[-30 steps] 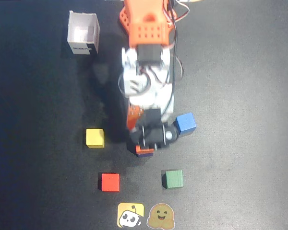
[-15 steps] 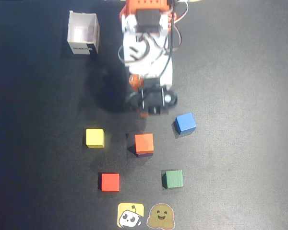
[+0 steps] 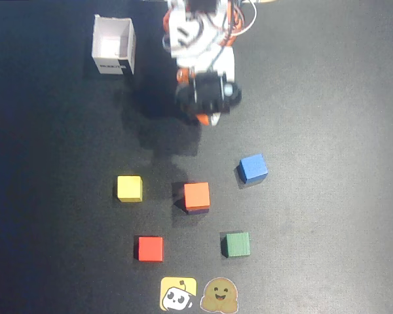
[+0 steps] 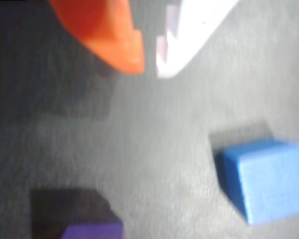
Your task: Put the orange cube on top of the purple cube.
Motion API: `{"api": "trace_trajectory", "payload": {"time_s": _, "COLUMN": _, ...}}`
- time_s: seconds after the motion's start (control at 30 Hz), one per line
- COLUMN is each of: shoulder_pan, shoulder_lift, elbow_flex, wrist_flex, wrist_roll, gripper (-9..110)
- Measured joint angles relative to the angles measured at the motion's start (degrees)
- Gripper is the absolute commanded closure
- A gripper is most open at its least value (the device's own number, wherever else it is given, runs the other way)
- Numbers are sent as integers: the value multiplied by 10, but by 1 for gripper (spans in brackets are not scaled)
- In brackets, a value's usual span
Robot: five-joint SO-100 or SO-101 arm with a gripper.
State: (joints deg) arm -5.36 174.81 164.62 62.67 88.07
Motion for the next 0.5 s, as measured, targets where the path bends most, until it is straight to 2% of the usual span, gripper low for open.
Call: {"api": "trace_trajectory", "payload": {"time_s": 0.5, "shoulder_pan": -3, "shoulder_lift": 20, "elbow_flex": 3, "wrist_flex": 91, "wrist_roll": -32, "gripper": 101}}
